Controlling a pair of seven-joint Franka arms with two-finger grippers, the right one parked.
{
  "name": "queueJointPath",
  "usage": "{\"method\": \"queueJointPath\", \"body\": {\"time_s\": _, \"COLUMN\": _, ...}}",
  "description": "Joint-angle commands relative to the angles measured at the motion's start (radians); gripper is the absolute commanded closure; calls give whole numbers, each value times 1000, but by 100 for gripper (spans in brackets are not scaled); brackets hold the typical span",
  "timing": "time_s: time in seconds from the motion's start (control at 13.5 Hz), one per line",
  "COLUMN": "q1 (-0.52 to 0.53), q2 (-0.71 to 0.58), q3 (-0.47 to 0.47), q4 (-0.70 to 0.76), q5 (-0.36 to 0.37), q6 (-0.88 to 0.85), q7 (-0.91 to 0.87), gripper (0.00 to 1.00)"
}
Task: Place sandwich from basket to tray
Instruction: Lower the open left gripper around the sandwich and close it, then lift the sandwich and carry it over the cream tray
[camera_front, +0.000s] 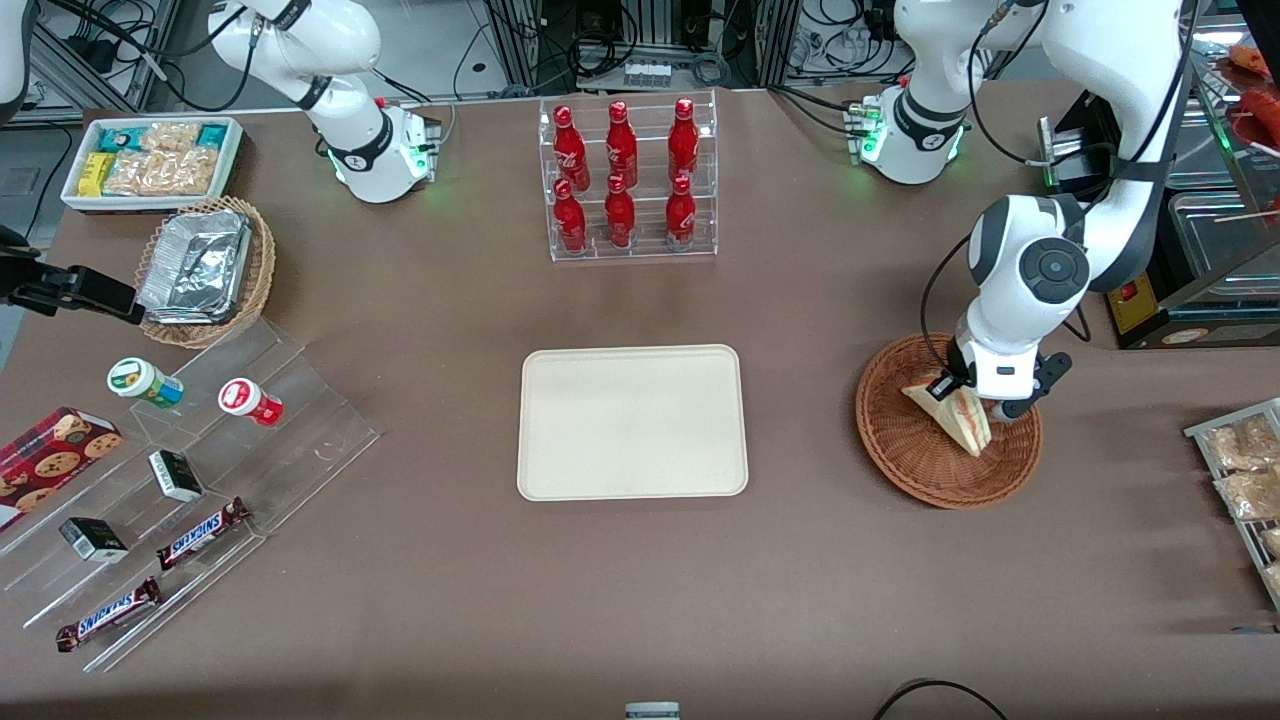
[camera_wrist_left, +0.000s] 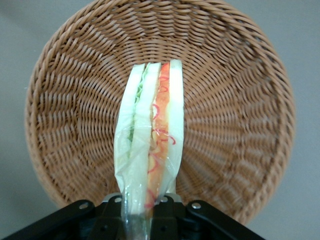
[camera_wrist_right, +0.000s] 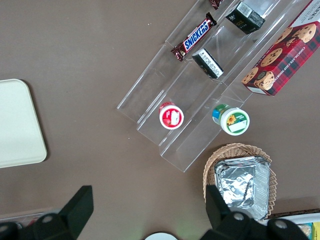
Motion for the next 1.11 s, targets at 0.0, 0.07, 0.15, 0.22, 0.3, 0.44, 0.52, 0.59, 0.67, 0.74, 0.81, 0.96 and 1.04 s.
{"method": "queueJointPath", "body": {"time_s": 0.0, "q1": -92, "q2": -9, "q3": 1, "q4": 165, "q5": 18, "q6": -240, "q7": -24, "gripper": 100}}
{"method": "queueJointPath", "body": {"time_s": 0.07, "q1": -130, "q2": -6, "q3": -1, "q4": 214, "q5": 15, "q6": -302, "q7": -20, "gripper": 100}}
{"method": "queueJointPath", "body": {"time_s": 0.15, "q1": -162, "q2": -3, "q3": -1, "q4": 248, "q5": 7, "q6": -331, "q7": -11, "gripper": 100}}
{"method": "queueJointPath", "body": {"time_s": 0.22, "q1": -193, "q2": 0, "q3": -2, "q4": 265, "q5": 2, "q6": -334, "q7": -6, "gripper": 100}}
{"method": "queueJointPath", "body": {"time_s": 0.3, "q1": -233, "q2": 10, "q3": -4, "q4": 274, "q5": -2, "q6": -328, "q7": 21, "gripper": 100}}
{"method": "queueJointPath", "body": {"time_s": 0.44, "q1": -300, "q2": 45, "q3": -4, "q4": 308, "q5": -13, "q6": -316, "q7": 55, "gripper": 100}}
{"method": "queueJointPath", "body": {"time_s": 0.52, "q1": -329, "q2": 71, "q3": -10, "q4": 334, "q5": -15, "q6": -308, "q7": 55, "gripper": 100}}
{"method": "queueJointPath", "body": {"time_s": 0.59, "q1": -359, "q2": 110, "q3": -19, "q4": 370, "q5": -28, "q6": -304, "q7": 57, "gripper": 100}}
{"method": "queueJointPath", "body": {"time_s": 0.67, "q1": -382, "q2": 155, "q3": -28, "q4": 412, "q5": -37, "q6": -304, "q7": 57, "gripper": 100}}
{"method": "queueJointPath", "body": {"time_s": 0.74, "q1": -400, "q2": 199, "q3": -44, "q4": 456, "q5": -42, "q6": -302, "q7": 57, "gripper": 100}}
{"method": "queueJointPath", "body": {"time_s": 0.81, "q1": -415, "q2": 244, "q3": -59, "q4": 499, "q5": -42, "q6": -301, "q7": 54, "gripper": 100}}
{"method": "queueJointPath", "body": {"time_s": 0.96, "q1": -449, "q2": 325, "q3": -75, "q4": 573, "q5": -42, "q6": -295, "q7": 42, "gripper": 100}}
{"method": "queueJointPath", "body": {"time_s": 1.04, "q1": -460, "q2": 354, "q3": -75, "q4": 601, "q5": -42, "q6": -284, "q7": 43, "gripper": 100}}
